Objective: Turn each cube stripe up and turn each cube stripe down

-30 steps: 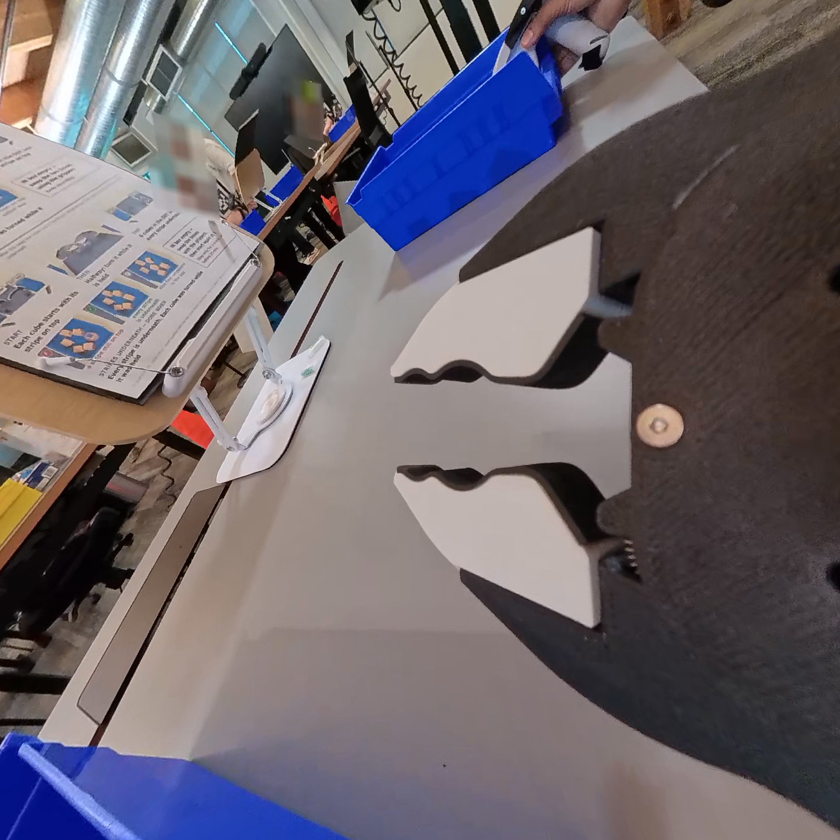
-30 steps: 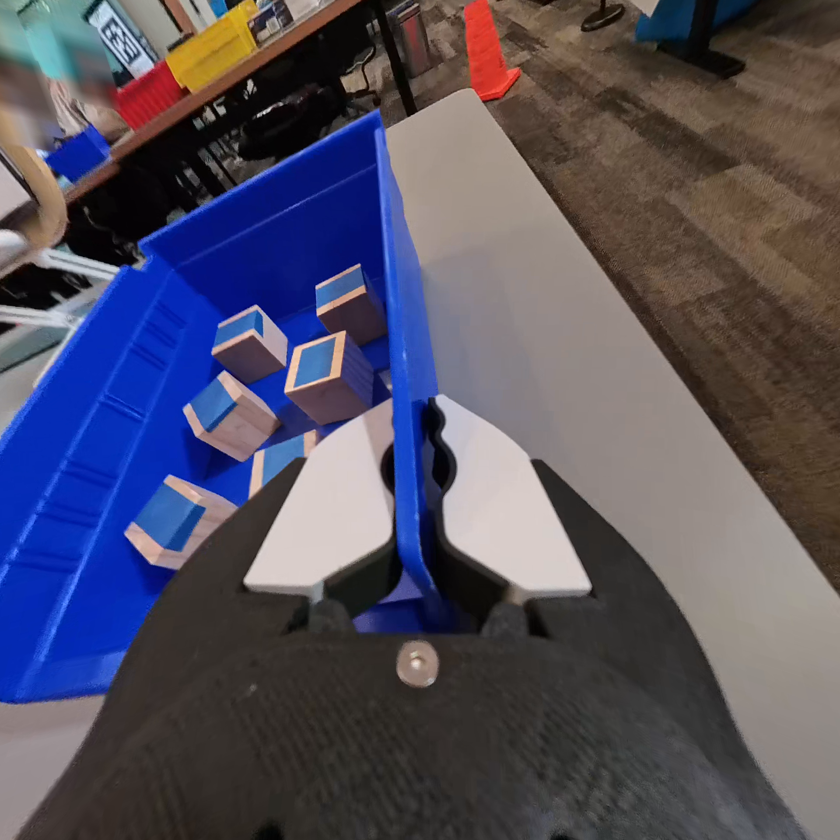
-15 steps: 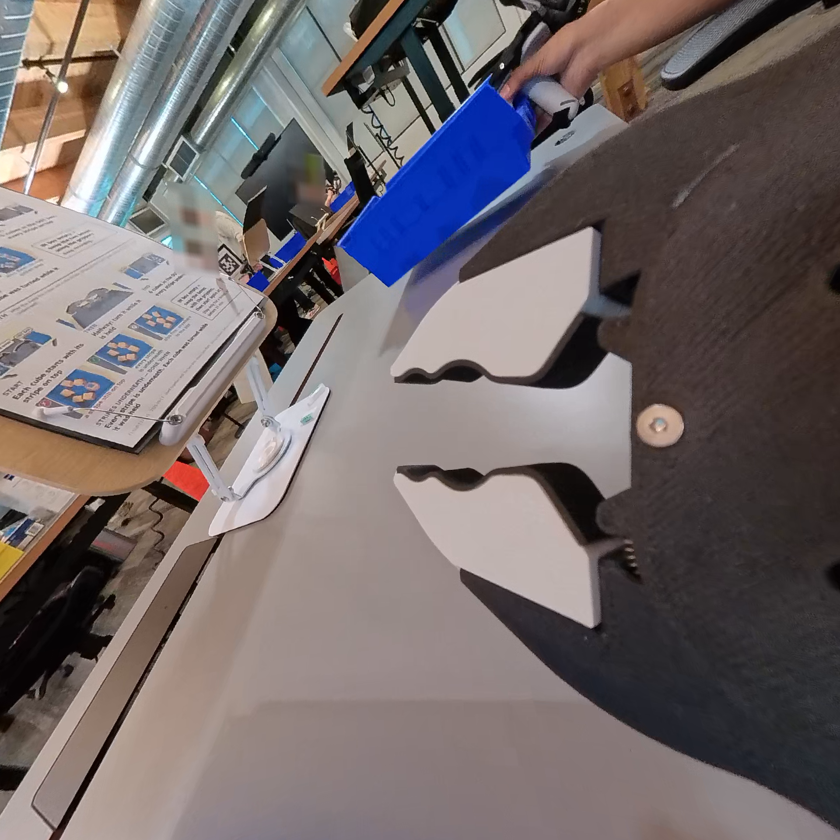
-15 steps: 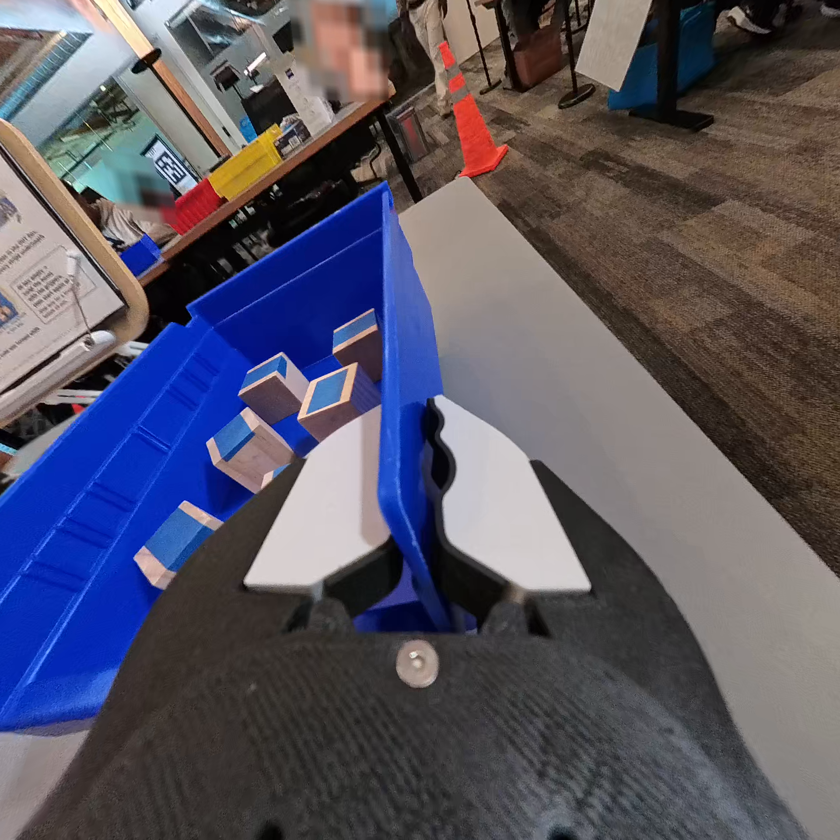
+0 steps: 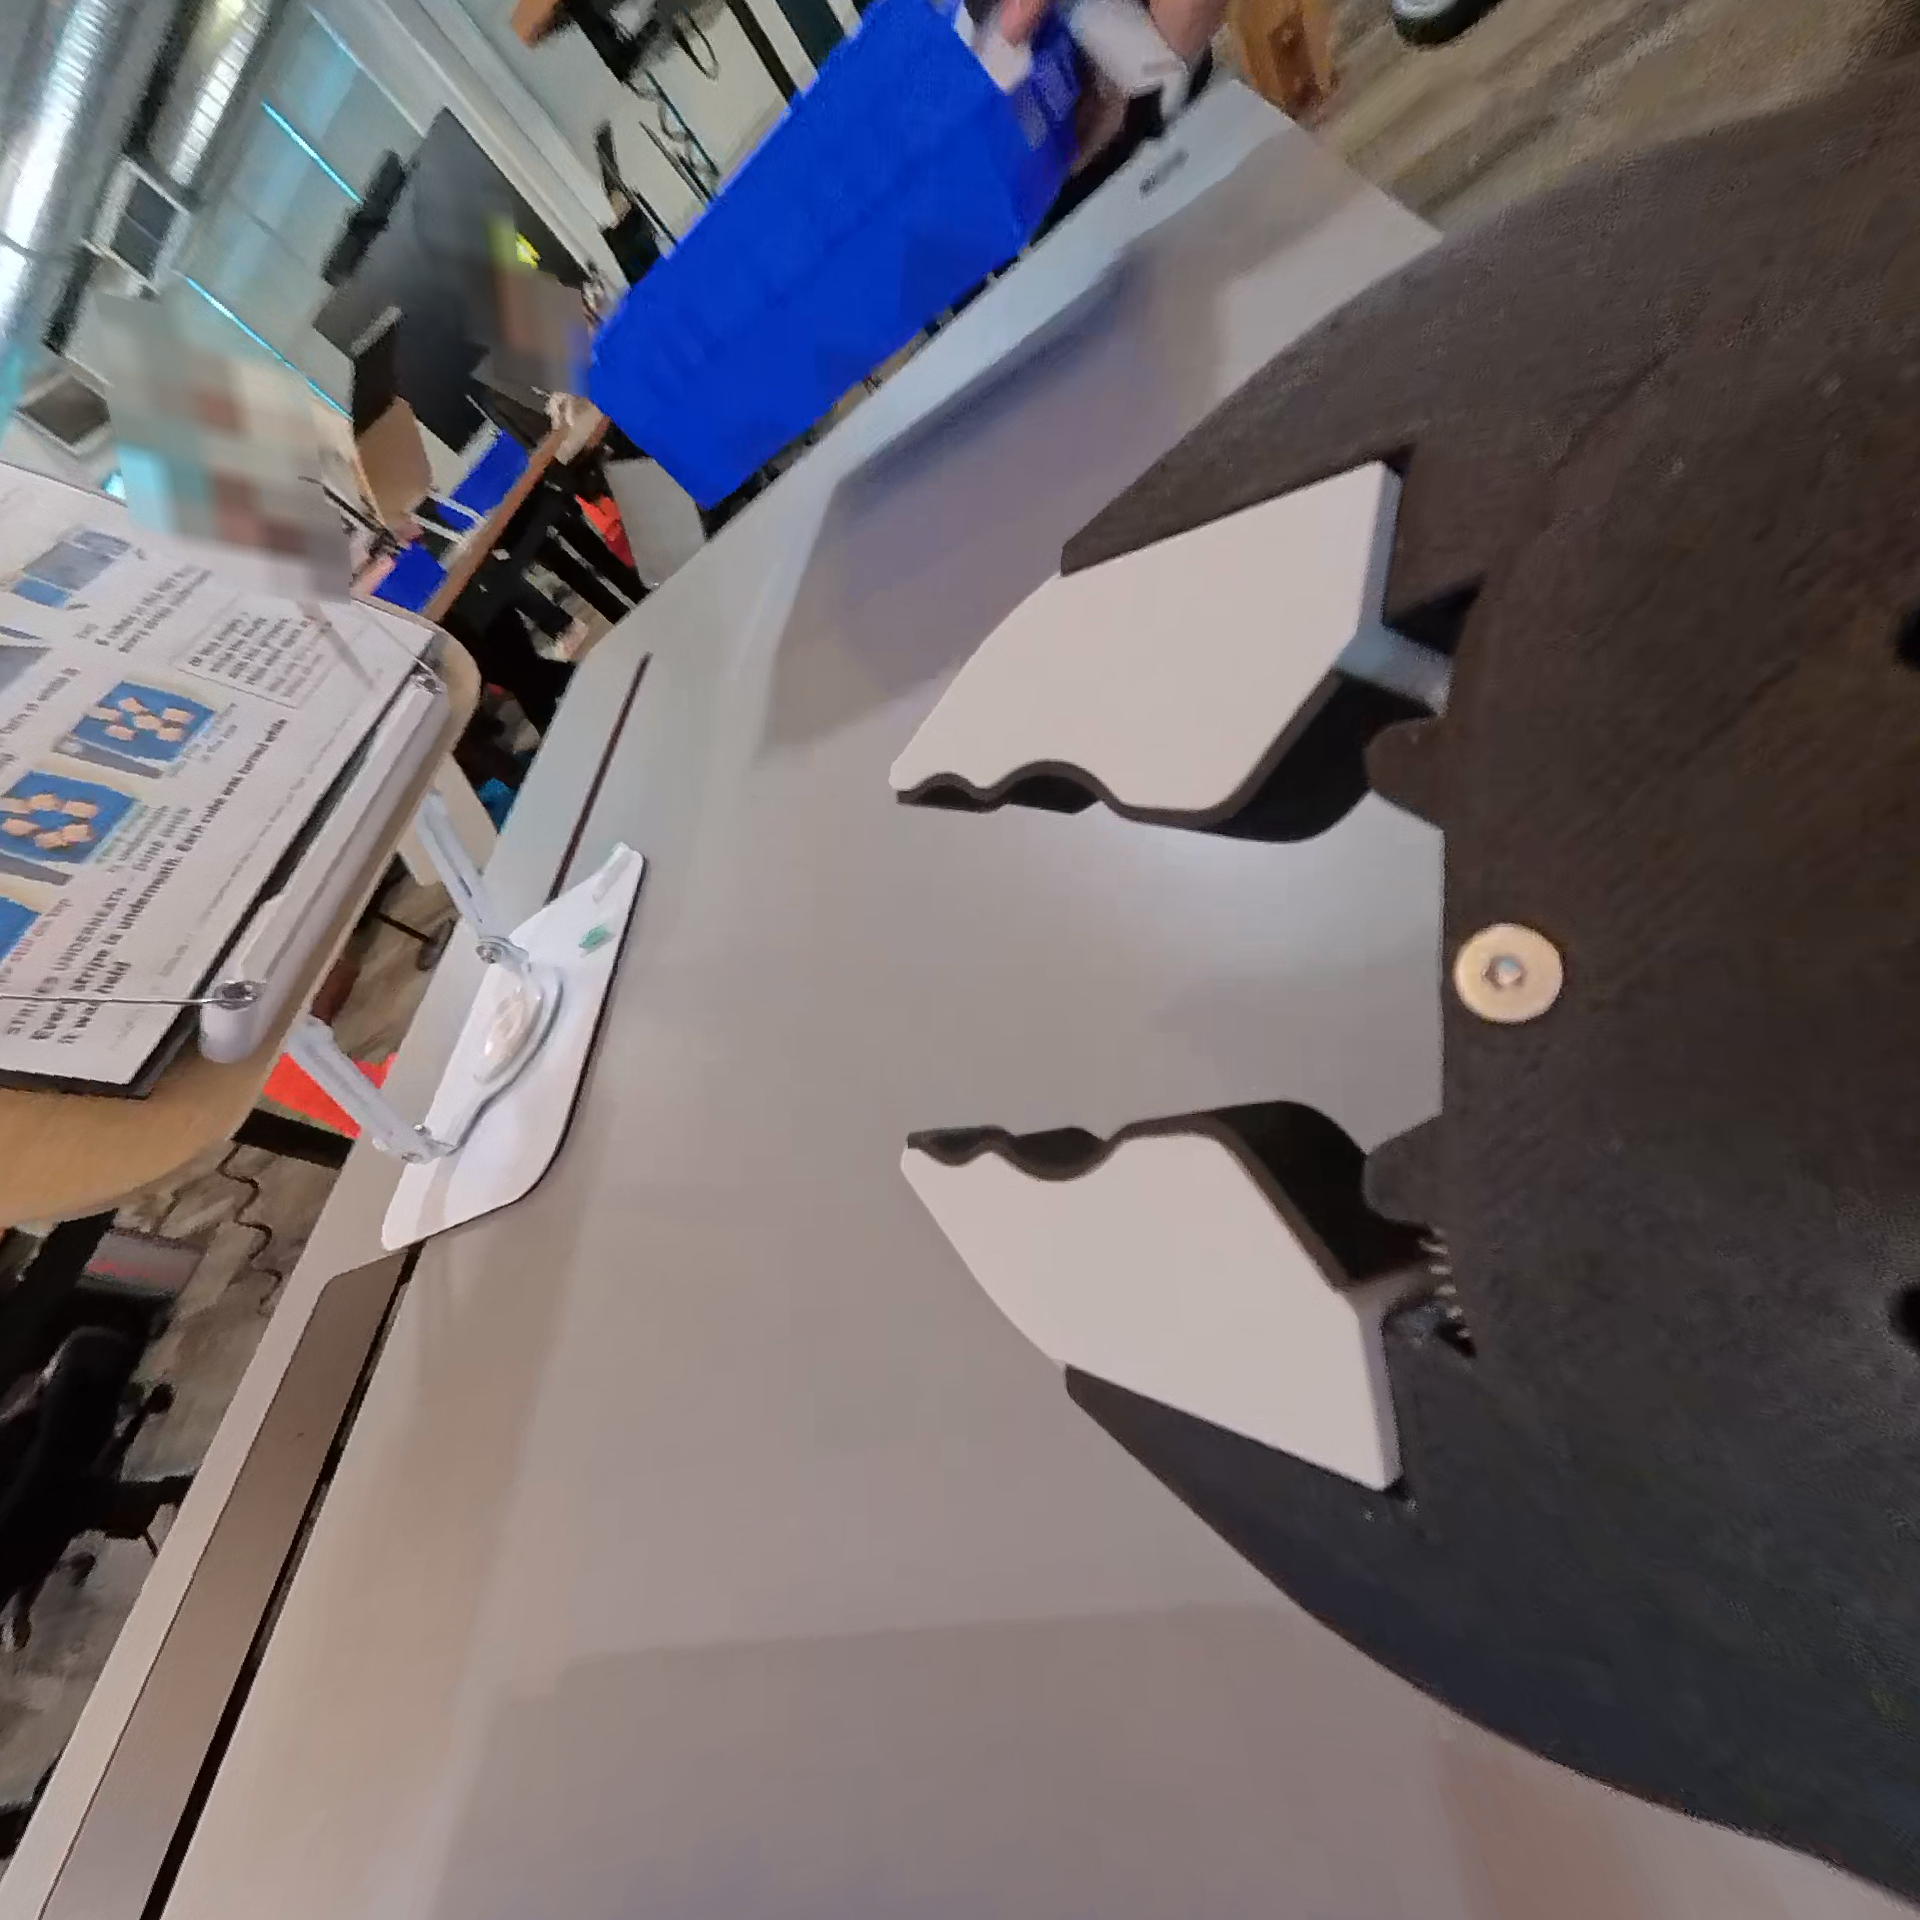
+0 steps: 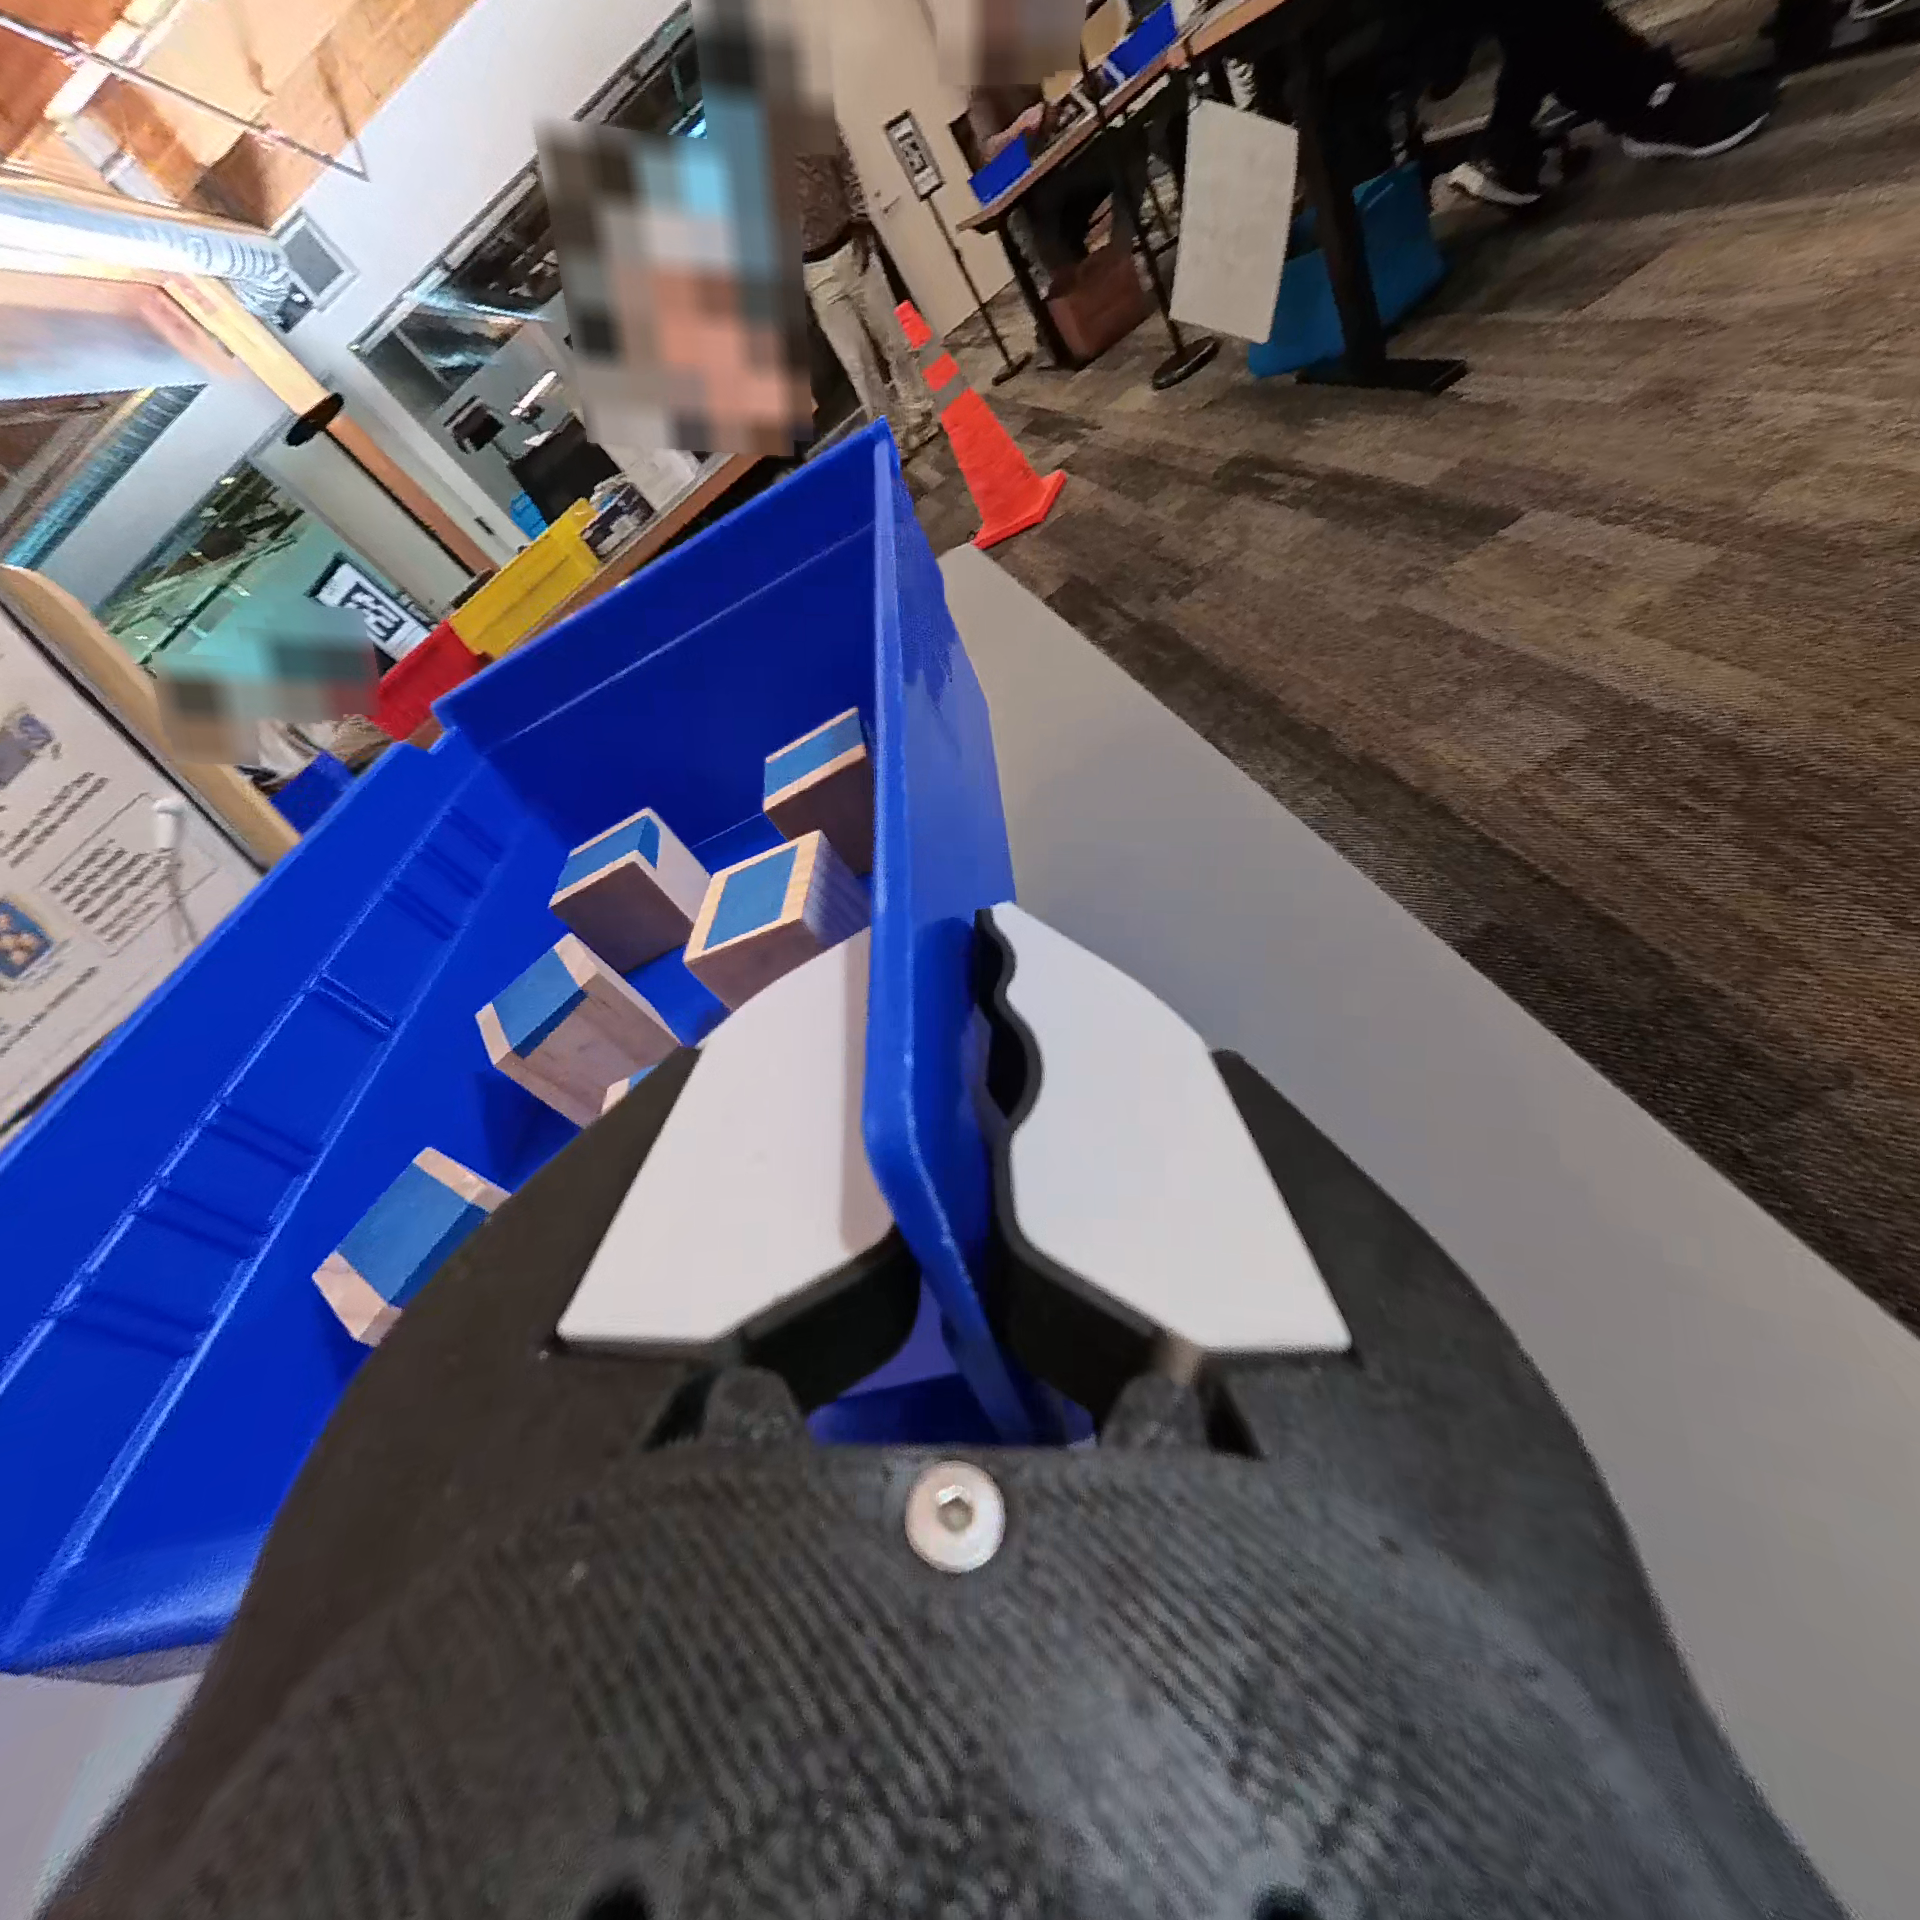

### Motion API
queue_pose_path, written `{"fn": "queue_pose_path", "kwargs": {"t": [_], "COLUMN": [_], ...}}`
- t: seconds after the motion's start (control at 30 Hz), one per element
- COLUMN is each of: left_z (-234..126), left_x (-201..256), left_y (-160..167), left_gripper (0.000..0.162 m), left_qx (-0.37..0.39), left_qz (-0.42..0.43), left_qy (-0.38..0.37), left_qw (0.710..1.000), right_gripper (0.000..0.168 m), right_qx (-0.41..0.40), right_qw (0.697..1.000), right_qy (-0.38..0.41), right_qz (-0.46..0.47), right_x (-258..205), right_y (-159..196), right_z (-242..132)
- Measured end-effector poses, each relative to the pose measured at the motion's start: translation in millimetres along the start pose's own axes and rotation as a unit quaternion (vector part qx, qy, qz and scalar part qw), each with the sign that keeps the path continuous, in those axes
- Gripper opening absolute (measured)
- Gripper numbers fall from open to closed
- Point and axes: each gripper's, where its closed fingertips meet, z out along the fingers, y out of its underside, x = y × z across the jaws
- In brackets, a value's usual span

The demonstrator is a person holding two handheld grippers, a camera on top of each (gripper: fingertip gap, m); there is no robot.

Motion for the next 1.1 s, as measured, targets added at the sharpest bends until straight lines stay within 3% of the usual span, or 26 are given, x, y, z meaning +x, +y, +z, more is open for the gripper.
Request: {"fn": "queue_pose_path", "kwargs": {"t": [0.3, 0.77, 0.97, 1.1], "left_z": [-13.9, -65.4, -71.9, -73.0], "left_x": [-24.8, -86.0, -136.6, -176.6], "left_y": [-25.3, -61.8, -61.2, -61.8], "left_gripper": [0.074, 0.101, 0.097, 0.075], "left_qx": [0.056, 0.143, 0.090, 0.024], "left_qz": [0.167, 0.113, 0.124, 0.162], "left_qy": [-0.169, -0.347, -0.400, -0.435], "left_qw": [0.970, 0.920, 0.904, 0.886], "right_gripper": [0.008, 0.008, 0.008, 0.008], "right_qx": [-0.001, -0.004, -0.012, -0.015], "right_qw": [0.999, 0.998, 0.997, 0.997], "right_qy": [0.029, 0.034, 0.028, 0.019], "right_qz": [0.042, 0.062, 0.071, 0.069], "right_x": [24.2, 30.4, 27.7, 22.3], "right_y": [4.1, 5.5, 9.9, 11.0], "right_z": [-1.5, -2.9, -0.3, 0.3]}}
